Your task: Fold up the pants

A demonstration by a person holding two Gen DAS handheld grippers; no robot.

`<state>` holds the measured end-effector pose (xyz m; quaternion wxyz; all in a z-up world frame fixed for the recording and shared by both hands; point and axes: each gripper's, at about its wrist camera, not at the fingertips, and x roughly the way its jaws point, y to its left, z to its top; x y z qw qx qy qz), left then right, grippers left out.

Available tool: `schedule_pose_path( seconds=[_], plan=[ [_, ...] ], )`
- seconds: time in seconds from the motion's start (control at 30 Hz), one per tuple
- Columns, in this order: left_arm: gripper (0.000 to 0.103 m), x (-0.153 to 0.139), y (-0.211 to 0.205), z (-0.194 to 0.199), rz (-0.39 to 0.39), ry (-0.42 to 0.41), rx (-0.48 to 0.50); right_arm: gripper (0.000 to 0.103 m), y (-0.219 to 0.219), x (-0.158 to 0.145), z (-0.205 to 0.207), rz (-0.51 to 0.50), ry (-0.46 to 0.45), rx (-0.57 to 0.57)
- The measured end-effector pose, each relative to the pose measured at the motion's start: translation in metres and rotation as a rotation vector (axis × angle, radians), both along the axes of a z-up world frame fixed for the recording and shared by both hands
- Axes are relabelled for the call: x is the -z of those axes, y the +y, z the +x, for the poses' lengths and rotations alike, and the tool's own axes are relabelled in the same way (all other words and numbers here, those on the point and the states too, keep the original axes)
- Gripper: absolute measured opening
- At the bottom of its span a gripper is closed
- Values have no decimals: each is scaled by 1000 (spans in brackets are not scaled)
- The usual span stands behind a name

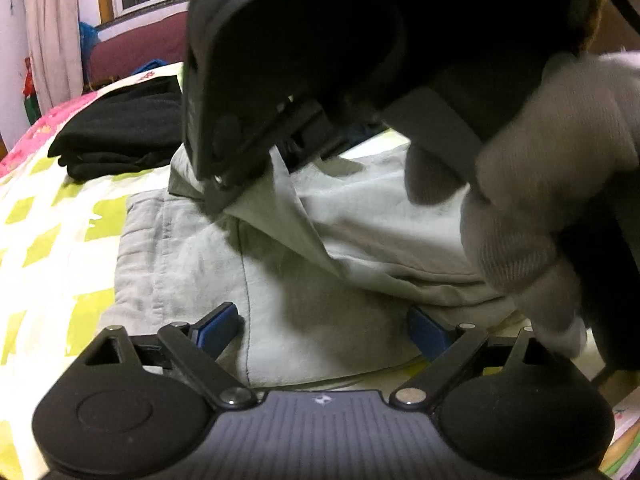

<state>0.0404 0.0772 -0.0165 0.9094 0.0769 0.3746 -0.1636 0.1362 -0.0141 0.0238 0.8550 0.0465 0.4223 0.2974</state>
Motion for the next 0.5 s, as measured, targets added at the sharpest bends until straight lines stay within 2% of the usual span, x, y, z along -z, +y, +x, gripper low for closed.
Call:
schedule_pose_path(
  seconds=[0.17,0.27,0.33,0.37,0.4,0.5],
  plan=[
    [103,-1,6,-6,22,12,-21,5,38,2,-17,-39,-3,-149],
    [103,-2,5,-16,47,10,-9,9,54,5,-25,-53,25,-303],
    [103,-2,2,-23,66,5,3,17,62,8,-32,-78,54,-386],
    [103,-2,1,-26,80,4,5,29,60,9,-34,-61,54,-393],
    [103,-2,0,-28,90,0,5,35,59,8,-36,-55,43,-393],
    [103,-4,-3,-35,92,0,4,36,46,-4,-41,-7,-3,-378]
  ],
)
